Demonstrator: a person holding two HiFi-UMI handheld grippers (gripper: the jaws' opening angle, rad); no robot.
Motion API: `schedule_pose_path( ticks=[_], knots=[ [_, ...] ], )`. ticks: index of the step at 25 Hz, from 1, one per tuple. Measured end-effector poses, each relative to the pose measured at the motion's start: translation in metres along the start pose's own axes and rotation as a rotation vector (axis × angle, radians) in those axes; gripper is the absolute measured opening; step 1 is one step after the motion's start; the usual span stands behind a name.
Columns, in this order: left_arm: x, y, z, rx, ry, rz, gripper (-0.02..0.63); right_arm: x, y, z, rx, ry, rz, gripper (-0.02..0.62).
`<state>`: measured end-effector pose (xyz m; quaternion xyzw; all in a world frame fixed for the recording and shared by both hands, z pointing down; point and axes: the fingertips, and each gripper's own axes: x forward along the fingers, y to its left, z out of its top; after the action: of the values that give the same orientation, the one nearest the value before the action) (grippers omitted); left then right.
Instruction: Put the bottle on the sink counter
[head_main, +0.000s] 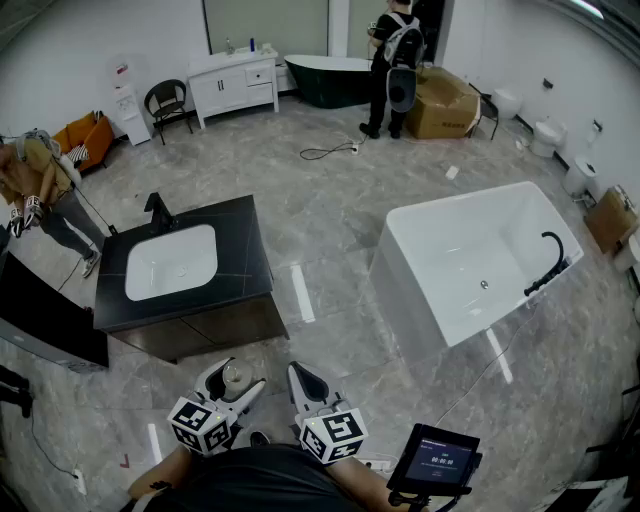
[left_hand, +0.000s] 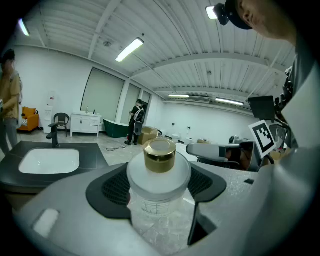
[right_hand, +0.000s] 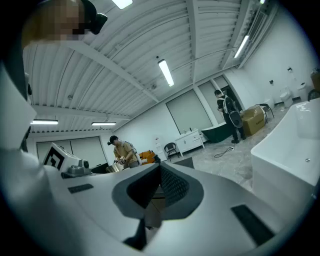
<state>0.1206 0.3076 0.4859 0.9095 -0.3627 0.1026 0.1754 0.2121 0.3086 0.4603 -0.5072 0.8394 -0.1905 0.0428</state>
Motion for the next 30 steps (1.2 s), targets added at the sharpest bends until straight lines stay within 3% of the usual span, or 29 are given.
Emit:
schedule_pose_path(
  ticks=[6, 12, 22, 30],
  knots=[
    [-0.059, 0.022, -0.012, 0.020, -0.003, 0.075, 0.334, 0.012, 0.060, -0.011, -0.037, 0.042, 0.048, -0.005],
    [-0.087, 0.039, -0.029, 0.010, -0.010, 0.089, 0.335, 0.020, 0.096, -0.034, -0.059, 0.072, 0.071, -0.005],
    [-0.095, 0.023, -0.029, 0.004, -0.020, 0.109, 0.334, -0.002, 0.098, -0.027, -0.041, 0.019, 0.075, -0.005],
    [-0.102, 0.005, -0.054, -0.050, -0.001, 0.143, 0.334, -0.016, 0.090, -0.045, 0.004, 0.053, 0.104, -0.005]
  ],
)
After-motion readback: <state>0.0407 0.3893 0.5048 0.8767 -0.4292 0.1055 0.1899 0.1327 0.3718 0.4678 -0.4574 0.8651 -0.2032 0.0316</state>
